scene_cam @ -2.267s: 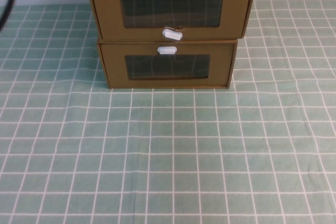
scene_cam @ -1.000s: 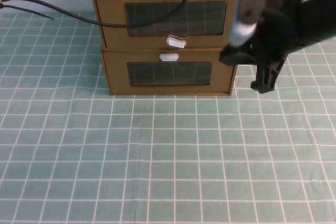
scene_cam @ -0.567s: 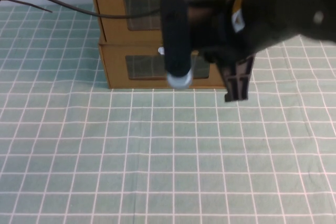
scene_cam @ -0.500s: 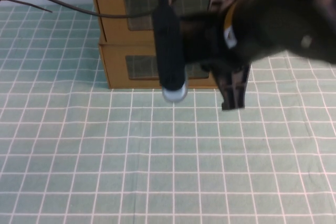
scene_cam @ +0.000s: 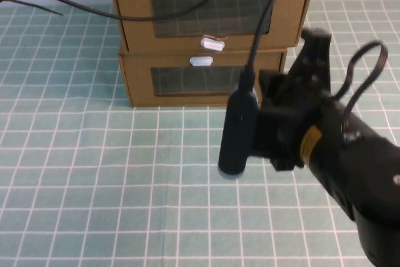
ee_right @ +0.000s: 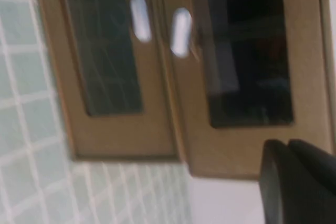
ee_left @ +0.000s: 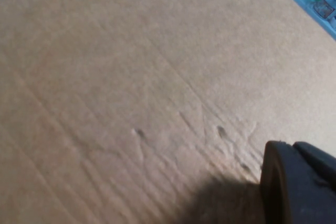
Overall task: Open the shoe box
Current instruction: 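Pull the top drawer of the cardboard box fully open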
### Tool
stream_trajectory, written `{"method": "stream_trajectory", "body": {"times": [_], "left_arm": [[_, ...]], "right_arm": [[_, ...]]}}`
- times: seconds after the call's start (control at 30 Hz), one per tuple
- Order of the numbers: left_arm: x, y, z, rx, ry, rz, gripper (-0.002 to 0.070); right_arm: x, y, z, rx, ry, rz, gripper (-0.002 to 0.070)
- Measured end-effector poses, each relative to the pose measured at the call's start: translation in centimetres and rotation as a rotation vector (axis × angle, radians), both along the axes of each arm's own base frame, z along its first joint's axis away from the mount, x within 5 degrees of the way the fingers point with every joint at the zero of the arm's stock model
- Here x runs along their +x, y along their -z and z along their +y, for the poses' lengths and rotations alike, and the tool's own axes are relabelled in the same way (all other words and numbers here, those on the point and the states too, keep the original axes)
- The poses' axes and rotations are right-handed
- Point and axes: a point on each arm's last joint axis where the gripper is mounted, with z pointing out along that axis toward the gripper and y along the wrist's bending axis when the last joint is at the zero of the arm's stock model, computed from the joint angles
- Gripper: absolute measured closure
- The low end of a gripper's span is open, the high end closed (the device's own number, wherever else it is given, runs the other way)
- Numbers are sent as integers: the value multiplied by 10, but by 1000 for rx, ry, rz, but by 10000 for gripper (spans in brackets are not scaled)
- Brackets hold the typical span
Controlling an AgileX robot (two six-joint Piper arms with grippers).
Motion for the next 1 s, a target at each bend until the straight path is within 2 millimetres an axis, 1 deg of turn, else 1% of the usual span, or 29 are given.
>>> {"method": "stream_trajectory", "body": {"times": [0.07,0.13,0.23,0.33,0.43,0.53,0.6,0.7,0.8,0.9,1.0], "left_arm": [[0,0,0,-2,0,1,680],[0,0,0,-6,1,2,680],[0,0,-1,-15,5,8,680],[0,0,-1,-16,6,9,680],[0,0,-1,-17,7,11,680],[0,0,-1,-17,7,11,680],[0,0,-1,-17,7,11,680],[0,0,-1,-17,7,11,680],[0,0,-1,-17,8,12,680],[0,0,-1,-18,8,12,680],[0,0,-1,-18,8,12,680]], "right_arm": [[-4,11,1,31,-41,19,690],[-4,22,6,29,-68,43,689],[2,37,16,4,-51,63,689],[15,48,29,-19,-6,66,686],[36,55,40,-23,62,61,657],[57,58,46,-18,128,48,598],[71,61,49,-14,157,45,537],[85,64,53,22,190,51,428],[93,64,56,61,191,61,329],[101,67,60,82,176,80,279],[111,69,61,92,185,80,265]]}}
